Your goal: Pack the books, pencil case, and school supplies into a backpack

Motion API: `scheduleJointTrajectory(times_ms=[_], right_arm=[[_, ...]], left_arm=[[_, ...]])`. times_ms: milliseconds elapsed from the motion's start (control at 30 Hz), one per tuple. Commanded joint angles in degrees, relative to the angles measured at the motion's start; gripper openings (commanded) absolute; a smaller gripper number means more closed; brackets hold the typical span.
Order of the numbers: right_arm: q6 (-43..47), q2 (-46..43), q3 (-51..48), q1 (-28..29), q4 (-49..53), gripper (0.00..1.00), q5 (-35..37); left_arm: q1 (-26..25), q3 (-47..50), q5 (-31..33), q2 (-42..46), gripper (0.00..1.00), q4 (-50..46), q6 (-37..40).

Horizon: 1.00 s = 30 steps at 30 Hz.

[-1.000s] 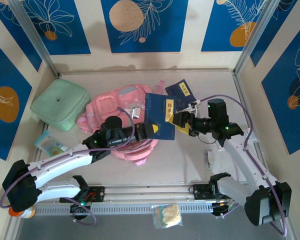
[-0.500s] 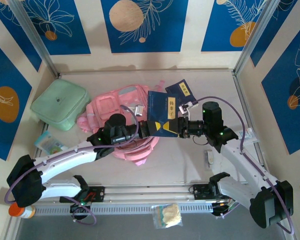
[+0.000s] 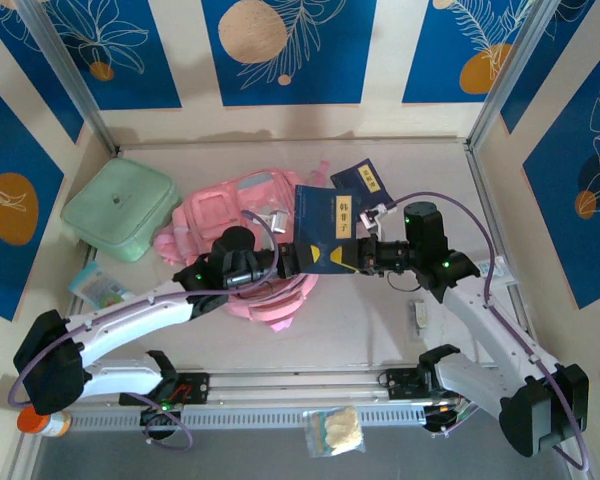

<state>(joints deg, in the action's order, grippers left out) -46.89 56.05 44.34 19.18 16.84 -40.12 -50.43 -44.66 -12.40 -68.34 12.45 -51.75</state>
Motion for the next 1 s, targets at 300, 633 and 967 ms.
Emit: scheduleJointTrajectory(times_ms=[300, 633, 967], right_arm=[[8.5, -2.3, 1.8, -11.1, 17.4, 0.00, 3.2], [10.4, -3.3, -0.8, -16.3, 20.1, 0.00, 0.7], [10.2, -2.4, -1.7, -17.9, 18.6, 0.00, -0.6]], left_arm=[[0.6, -11.3, 21.9, -5.8, 0.56, -38.1, 41.4], [0.6, -16.1, 33.1, -19.0, 0.63, -38.6, 54.1], [0.7, -18.3, 37.3, -26.2, 0.45, -36.5, 58.1]])
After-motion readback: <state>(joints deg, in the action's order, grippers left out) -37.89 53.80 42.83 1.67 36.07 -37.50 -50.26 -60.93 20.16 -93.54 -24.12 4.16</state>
